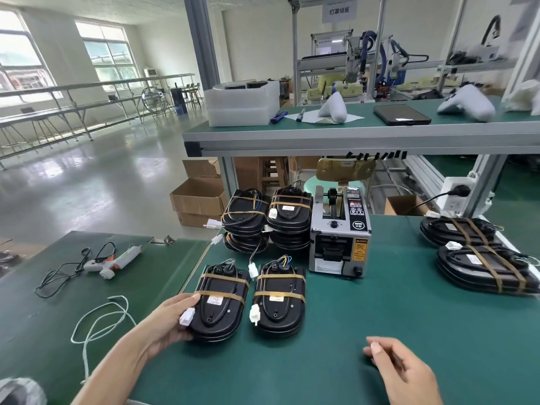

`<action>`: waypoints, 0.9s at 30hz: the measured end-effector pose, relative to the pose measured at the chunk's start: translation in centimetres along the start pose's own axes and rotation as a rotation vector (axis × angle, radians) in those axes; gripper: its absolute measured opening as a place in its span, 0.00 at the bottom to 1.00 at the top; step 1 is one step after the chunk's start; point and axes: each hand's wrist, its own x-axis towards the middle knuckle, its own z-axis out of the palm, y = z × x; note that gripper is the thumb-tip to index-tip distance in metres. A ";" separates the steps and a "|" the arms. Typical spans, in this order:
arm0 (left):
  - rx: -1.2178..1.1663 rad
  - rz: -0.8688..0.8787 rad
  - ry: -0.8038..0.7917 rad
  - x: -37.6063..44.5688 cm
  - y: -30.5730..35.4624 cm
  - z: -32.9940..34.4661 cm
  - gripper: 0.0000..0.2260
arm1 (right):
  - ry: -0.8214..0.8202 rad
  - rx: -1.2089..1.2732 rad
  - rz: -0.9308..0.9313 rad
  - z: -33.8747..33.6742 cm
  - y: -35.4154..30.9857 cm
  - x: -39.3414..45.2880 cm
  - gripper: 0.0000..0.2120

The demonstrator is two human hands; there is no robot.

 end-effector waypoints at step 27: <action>0.526 -0.036 0.133 -0.2 3.2 0.5 0.11 | -0.006 0.003 0.023 0.2 -0.3 0.0 0.09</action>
